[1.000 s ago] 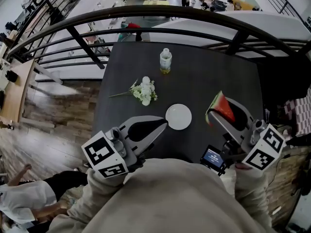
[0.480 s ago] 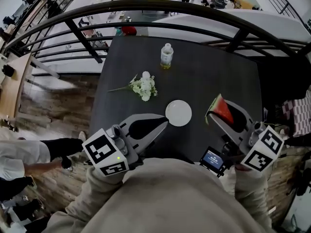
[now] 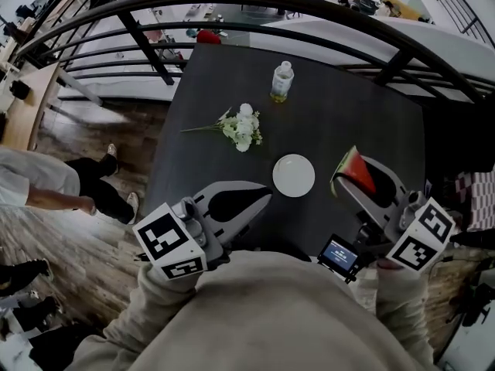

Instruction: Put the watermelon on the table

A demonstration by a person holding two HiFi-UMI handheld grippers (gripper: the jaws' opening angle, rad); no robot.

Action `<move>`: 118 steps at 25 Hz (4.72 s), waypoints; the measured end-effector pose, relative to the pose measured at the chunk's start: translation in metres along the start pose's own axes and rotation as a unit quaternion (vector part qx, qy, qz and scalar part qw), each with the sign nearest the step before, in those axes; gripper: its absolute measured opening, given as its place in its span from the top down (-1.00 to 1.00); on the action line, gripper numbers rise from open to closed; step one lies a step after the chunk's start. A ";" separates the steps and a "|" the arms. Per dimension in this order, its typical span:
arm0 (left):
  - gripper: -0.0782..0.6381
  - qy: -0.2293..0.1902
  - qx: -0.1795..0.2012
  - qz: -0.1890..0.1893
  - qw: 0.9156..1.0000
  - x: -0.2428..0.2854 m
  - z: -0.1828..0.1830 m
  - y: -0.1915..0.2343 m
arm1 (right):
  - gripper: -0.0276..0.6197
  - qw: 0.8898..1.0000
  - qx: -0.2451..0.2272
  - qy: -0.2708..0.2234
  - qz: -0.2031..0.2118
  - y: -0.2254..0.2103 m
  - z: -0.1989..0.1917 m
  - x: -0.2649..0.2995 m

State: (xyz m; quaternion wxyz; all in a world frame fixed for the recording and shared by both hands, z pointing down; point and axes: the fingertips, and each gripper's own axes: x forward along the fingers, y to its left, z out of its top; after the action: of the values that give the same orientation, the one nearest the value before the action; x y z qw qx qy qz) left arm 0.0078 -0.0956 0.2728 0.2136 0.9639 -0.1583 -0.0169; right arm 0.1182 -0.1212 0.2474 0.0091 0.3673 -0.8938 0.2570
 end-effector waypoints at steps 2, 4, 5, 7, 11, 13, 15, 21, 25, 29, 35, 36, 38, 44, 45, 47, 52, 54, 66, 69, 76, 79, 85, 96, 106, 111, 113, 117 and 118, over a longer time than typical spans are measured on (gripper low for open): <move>0.77 0.001 -0.004 0.008 1.000 -0.002 -0.003 0.002 | 0.29 1.000 0.002 0.005 0.006 -0.002 -0.003 0.005; 0.77 0.002 -0.008 0.015 1.000 -0.004 -0.007 0.003 | 0.29 1.000 0.005 0.008 0.010 -0.004 -0.007 0.007; 0.77 0.002 -0.010 0.017 1.000 -0.004 -0.009 0.003 | 0.29 1.000 0.007 0.009 0.011 -0.006 -0.009 0.008; 0.77 0.002 -0.015 0.022 1.000 -0.008 -0.011 0.002 | 0.28 1.000 0.011 0.012 0.013 -0.007 -0.013 0.011; 0.77 0.001 -0.021 0.037 0.999 -0.019 -0.013 0.000 | 0.28 0.999 0.015 0.021 0.019 -0.007 -0.018 0.018; 0.77 0.002 -0.020 0.041 0.999 -0.021 -0.013 -0.001 | 0.28 0.999 0.012 0.022 0.021 -0.010 -0.018 0.021; 0.77 0.007 -0.020 0.045 0.999 -0.025 -0.015 -0.002 | 0.28 0.999 0.022 0.018 0.026 -0.011 -0.021 0.025; 0.77 0.010 -0.026 0.055 0.998 -0.030 -0.019 0.012 | 0.28 0.999 0.034 0.016 0.034 -0.018 -0.025 0.044; 0.77 0.012 -0.032 0.057 0.998 -0.028 -0.020 0.015 | 0.28 0.998 0.039 0.023 0.031 -0.023 -0.030 0.047; 0.77 0.011 -0.040 0.055 0.998 -0.029 -0.022 0.022 | 0.28 0.998 0.043 0.032 0.024 -0.031 -0.034 0.053; 0.77 0.016 -0.050 0.059 0.997 -0.029 -0.030 0.031 | 0.28 0.998 0.049 0.044 0.022 -0.040 -0.043 0.062; 0.77 0.016 -0.053 0.060 0.997 -0.030 -0.031 0.034 | 0.28 0.997 0.050 0.046 0.021 -0.042 -0.045 0.066; 0.77 0.016 -0.057 0.060 0.996 -0.031 -0.033 0.040 | 0.29 0.997 0.052 0.050 0.020 -0.047 -0.048 0.073; 0.77 0.017 -0.067 0.066 0.995 -0.031 -0.040 0.041 | 0.28 0.996 0.061 0.059 0.018 -0.056 -0.059 0.074; 0.77 0.017 -0.069 0.068 0.995 -0.031 -0.041 0.042 | 0.29 0.996 0.062 0.061 0.018 -0.058 -0.061 0.074; 0.77 0.018 -0.072 0.070 0.995 -0.032 -0.044 0.043 | 0.29 0.996 0.063 0.065 0.018 -0.060 -0.064 0.076; 0.77 0.022 -0.077 0.072 0.994 -0.029 -0.049 0.043 | 0.28 0.995 0.065 0.073 0.021 -0.064 -0.069 0.079; 0.77 0.022 -0.077 0.072 0.994 -0.028 -0.050 0.041 | 0.29 0.995 0.065 0.078 0.021 -0.065 -0.072 0.078; 0.77 0.017 -0.093 0.088 0.992 -0.029 -0.056 0.038 | 0.29 0.991 0.068 0.114 0.020 -0.080 -0.096 0.081; 0.77 0.019 -0.097 0.095 0.991 -0.029 -0.062 0.043 | 0.29 0.990 0.071 0.122 0.023 -0.089 -0.106 0.086; 0.77 0.020 -0.106 0.107 0.988 -0.029 -0.065 0.057 | 0.29 0.987 0.075 0.143 0.024 -0.106 -0.119 0.100; 0.77 0.022 -0.109 0.112 0.987 -0.029 -0.069 0.058 | 0.29 0.985 0.076 0.149 0.025 -0.111 -0.127 0.103; 0.77 0.025 -0.118 0.119 0.986 -0.027 -0.074 0.060 | 0.29 0.983 0.081 0.163 0.025 -0.121 -0.141 0.107; 0.77 0.033 -0.129 0.127 0.983 -0.027 -0.085 0.062 | 0.29 0.979 0.091 0.183 0.021 -0.139 -0.167 0.113; 0.77 0.034 -0.139 0.135 0.980 -0.026 -0.093 0.062 | 0.29 0.974 0.099 0.201 0.021 -0.153 -0.189 0.117; 0.77 0.033 -0.145 0.142 0.979 -0.027 -0.099 0.063 | 0.29 0.971 0.102 0.214 0.022 -0.159 -0.203 0.120; 0.77 0.032 -0.148 0.143 0.978 -0.027 -0.101 0.063 | 0.29 0.970 0.102 0.219 0.021 -0.162 -0.208 0.121; 0.77 0.035 -0.162 0.149 0.975 -0.029 -0.106 0.062 | 0.29 0.967 0.102 0.233 0.018 -0.165 -0.219 0.123; 0.77 0.034 -0.160 0.150 0.975 -0.029 -0.106 0.062 | 0.29 0.966 0.103 0.235 0.018 -0.167 -0.221 0.123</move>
State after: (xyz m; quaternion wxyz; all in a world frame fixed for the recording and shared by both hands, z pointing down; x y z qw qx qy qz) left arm -0.0276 -0.0965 0.3943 0.3704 0.8824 -0.2891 0.0231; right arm 0.1007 -0.1975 0.5400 0.1764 0.2793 -0.8416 0.4272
